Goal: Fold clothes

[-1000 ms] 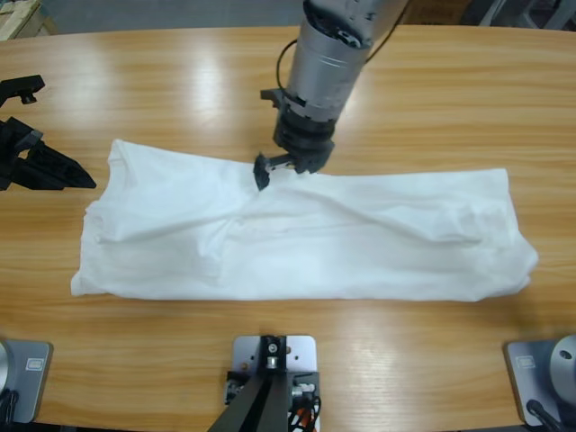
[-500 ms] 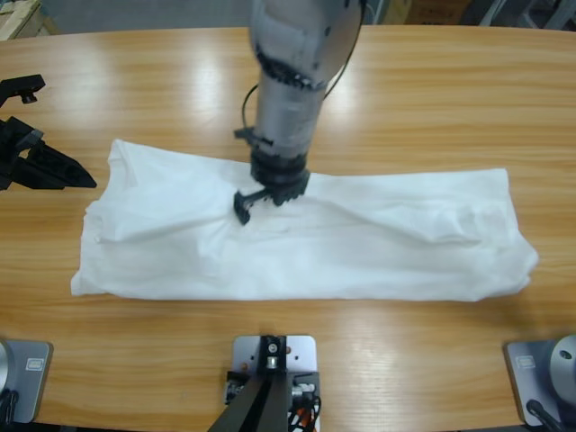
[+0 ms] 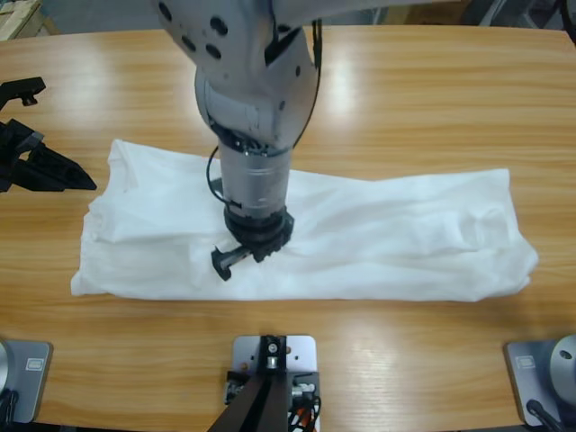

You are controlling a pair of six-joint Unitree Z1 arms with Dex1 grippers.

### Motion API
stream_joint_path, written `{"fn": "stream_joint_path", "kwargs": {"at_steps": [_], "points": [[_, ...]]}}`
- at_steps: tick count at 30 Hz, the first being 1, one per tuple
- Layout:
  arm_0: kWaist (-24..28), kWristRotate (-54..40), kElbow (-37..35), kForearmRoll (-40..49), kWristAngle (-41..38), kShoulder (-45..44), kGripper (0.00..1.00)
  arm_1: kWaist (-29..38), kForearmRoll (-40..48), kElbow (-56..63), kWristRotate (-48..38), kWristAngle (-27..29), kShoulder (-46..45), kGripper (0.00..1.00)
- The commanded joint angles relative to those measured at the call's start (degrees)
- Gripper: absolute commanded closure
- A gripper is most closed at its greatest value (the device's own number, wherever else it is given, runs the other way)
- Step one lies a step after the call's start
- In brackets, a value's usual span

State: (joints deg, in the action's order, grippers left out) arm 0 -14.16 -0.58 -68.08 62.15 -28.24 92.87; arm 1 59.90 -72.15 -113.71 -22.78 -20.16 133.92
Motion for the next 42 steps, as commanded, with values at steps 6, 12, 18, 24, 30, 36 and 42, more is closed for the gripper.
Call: {"fn": "stream_joint_path", "kwargs": {"at_steps": [6,12,18,24,30,36,42], "points": [[-0.43,-0.25,2.07,-0.71,0.20,0.03,0.009,-11.63,10.29,28.47,-6.76,16.04,-28.56,0.027],[-0.43,-0.28,2.07,-0.64,0.20,-0.06,0.009,-29.17,21.75,48.67,-6.84,11.79,-46.10,0.025],[-0.43,-0.23,1.98,-0.62,0.20,-0.06,0.009,-41.43,29.50,61.38,-8.55,3.79,-47.30,0.023],[-0.43,-0.30,1.66,-0.62,0.20,0.20,0.009,-46.91,26.85,64.00,-9.59,5.97,-46.56,0.023],[-0.43,-0.21,1.42,-0.62,0.20,0.45,0.009,-53.20,14.12,56.14,-0.13,11.37,-47.56,0.027],[-0.47,-0.21,0.79,-0.62,0.20,1.57,0.009,-55.42,16.32,56.02,3.25,7.01,-46.86,0.027],[-1.38,0.14,1.19,-0.66,0.08,1.68,0.009,-55.42,25.05,61.01,-0.95,2.49,-50.50,0.041]]}}
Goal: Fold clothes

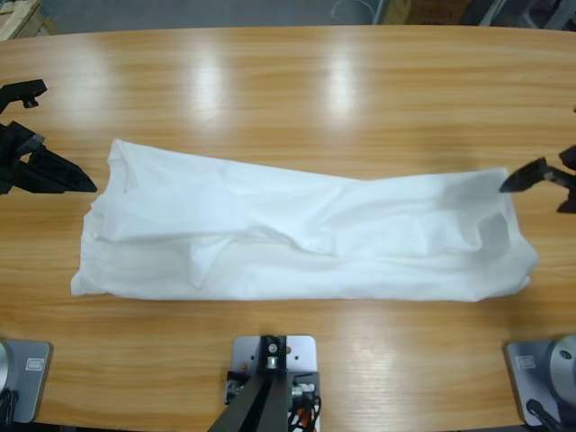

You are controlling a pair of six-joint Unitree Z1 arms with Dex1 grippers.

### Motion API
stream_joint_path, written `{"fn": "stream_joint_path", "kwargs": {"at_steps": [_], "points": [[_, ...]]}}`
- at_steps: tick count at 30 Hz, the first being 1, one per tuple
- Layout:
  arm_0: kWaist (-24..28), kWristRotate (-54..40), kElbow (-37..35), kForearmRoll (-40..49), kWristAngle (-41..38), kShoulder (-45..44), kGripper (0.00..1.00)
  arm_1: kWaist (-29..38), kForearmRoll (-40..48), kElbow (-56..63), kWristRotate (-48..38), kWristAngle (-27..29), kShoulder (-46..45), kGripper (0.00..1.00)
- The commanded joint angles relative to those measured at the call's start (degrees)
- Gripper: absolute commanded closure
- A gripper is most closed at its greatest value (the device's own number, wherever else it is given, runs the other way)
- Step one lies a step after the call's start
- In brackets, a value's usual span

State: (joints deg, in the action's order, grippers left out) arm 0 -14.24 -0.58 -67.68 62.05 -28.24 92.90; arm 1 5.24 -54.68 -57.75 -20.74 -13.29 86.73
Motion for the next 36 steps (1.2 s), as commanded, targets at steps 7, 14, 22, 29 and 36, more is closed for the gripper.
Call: {"fn": "stream_joint_path", "kwargs": {"at_steps": [7,14,22,29,36], "points": [[-7.75,4.53,4.19,-7.74,1.29,2.22,0.010,-0.76,9.01,6.94,-2.80,-5.78,-3.76,0.041],[-21.14,8.49,0.39,-10.44,8.62,11.31,0.013,-0.67,8.97,6.43,-2.11,-7.78,-3.87,0.041],[-25.41,9.28,-1.52,-11.69,15.76,16.79,0.013,-0.65,8.20,5.72,-1.59,-9.19,-5.27,0.041],[-30.02,11.72,-0.08,-13.62,22.07,19.87,0.015,-0.67,6.25,4.63,-0.80,-10.63,-5.78,0.041],[-36.01,17.28,2.64,-17.40,31.42,22.12,0.004,-0.65,3.51,1.61,0.51,-10.70,-5.59,0.041]]}}
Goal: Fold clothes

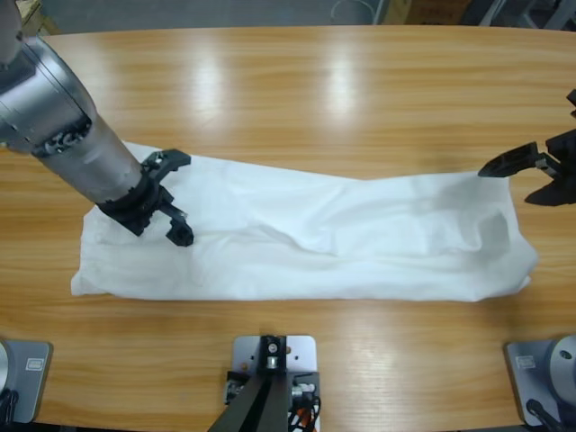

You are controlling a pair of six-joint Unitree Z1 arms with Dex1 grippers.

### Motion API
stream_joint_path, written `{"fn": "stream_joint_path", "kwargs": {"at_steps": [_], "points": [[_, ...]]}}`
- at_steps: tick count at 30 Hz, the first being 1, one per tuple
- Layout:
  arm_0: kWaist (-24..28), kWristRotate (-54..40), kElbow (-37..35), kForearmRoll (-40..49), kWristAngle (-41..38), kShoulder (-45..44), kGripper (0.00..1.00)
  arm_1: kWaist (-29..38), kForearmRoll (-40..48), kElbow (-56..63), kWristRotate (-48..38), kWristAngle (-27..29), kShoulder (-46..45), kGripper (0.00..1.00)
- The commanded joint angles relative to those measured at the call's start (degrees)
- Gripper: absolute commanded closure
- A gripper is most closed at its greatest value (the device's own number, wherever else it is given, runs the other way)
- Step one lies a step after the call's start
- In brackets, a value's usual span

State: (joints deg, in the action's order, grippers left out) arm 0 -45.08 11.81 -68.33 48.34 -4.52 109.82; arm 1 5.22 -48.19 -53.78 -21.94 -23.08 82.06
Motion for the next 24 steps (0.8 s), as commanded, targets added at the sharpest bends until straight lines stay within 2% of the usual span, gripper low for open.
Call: {"fn": "stream_joint_path", "kwargs": {"at_steps": [1,14,18,24], "points": [[-5.64,5.63,3.57,-4.03,8.74,5.78,0.004,-0.65,-3.26,-2.64,1.92,-0.91,-0.94,0.041],[-5.46,10.96,3.28,-5.89,18.72,9.94,0.004,-0.63,-5.09,-4.93,2.57,-0.83,-0.73,0.041],[-0.63,10.15,2.31,-5.89,18.76,9.93,0.091,-0.65,-5.68,-6.48,2.86,-0.74,0.19,0.041],[7.86,7.19,0.53,-5.80,15.95,10.24,0.092,-0.63,-5.68,-6.77,3.20,-0.70,0.98,0.041]]}}
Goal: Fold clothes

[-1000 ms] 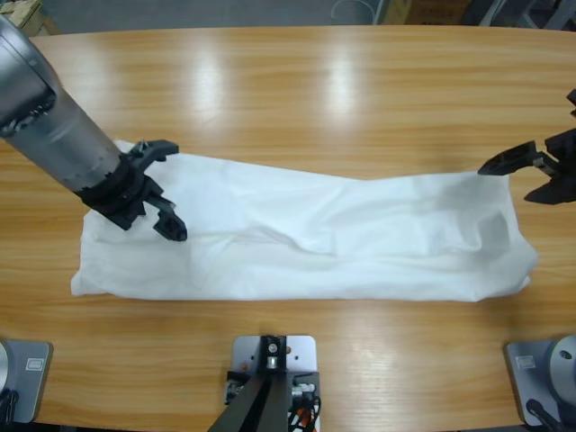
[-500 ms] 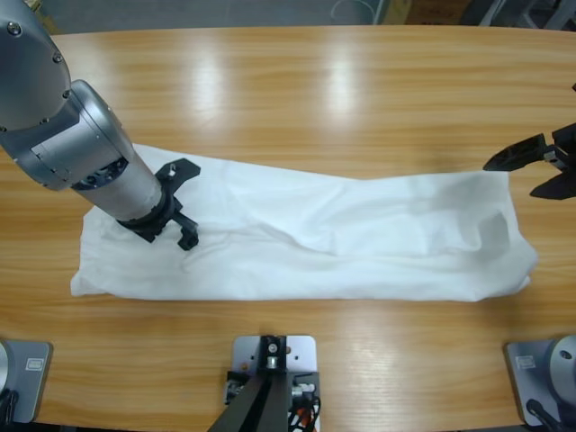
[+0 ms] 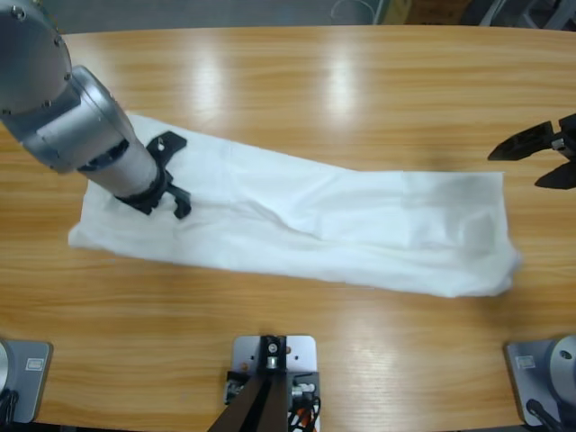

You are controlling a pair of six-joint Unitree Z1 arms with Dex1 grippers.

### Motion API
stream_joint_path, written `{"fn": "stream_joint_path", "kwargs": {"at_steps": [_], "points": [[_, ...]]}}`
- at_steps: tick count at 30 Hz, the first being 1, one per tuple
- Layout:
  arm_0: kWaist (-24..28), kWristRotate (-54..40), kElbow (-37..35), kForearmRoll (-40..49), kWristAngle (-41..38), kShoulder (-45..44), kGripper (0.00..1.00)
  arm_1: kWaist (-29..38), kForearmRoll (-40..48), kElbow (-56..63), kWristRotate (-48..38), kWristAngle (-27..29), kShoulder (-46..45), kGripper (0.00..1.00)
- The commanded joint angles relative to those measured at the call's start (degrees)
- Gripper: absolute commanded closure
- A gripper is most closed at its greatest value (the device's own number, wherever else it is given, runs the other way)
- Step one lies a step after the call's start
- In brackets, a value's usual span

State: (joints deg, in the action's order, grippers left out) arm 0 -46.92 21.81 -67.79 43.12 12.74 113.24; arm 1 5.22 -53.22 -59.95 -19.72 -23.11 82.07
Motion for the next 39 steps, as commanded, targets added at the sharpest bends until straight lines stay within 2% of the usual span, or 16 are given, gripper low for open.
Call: {"fn": "stream_joint_path", "kwargs": {"at_steps": [1,5,12,16,20,23,25,31,39], "points": [[11.00,-3.30,-0.31,-0.58,-2.21,7.00,0.092,-0.65,-0.66,-0.60,1.10,-0.66,1.18,0.041],[14.71,-5.50,-1.91,-0.40,-3.81,7.29,0.092,-0.65,-1.04,-0.97,1.49,-0.62,1.47,0.041],[18.26,-8.18,-2.79,0.60,-6.59,7.24,0.092,-0.65,-0.97,-1.31,1.61,-0.71,1.98,0.041],[19.88,-10.94,-3.14,0.65,-11.05,1.86,0.087,-0.65,0.43,-0.30,1.47,-1.75,1.71,0.034],[20.99,-15.23,-3.39,-0.17,-22.44,-5.82,0.078,-0.65,3.23,3.00,0.86,-2.73,1.15,0.027],[25.26,-17.87,-1.19,-2.81,-37.18,-11.09,0.069,-0.65,6.27,7.11,0.59,-2.96,-1.10,0.027],[27.79,-18.03,2.38,-5.78,-42.91,-14.57,0.069,-0.65,9.78,11.07,-0.48,-3.19,-2.61,0.029],[30.11,-19.68,9.71,-6.03,-43.43,-21.83,0.069,1.79,18.54,15.09,-3.22,-3.60,0.25,0.036],[30.48,-19.12,9.97,-6.03,-43.31,-24.42,0.072,6.12,33.51,18.01,-10.73,-3.52,12.72,0.041]]}}
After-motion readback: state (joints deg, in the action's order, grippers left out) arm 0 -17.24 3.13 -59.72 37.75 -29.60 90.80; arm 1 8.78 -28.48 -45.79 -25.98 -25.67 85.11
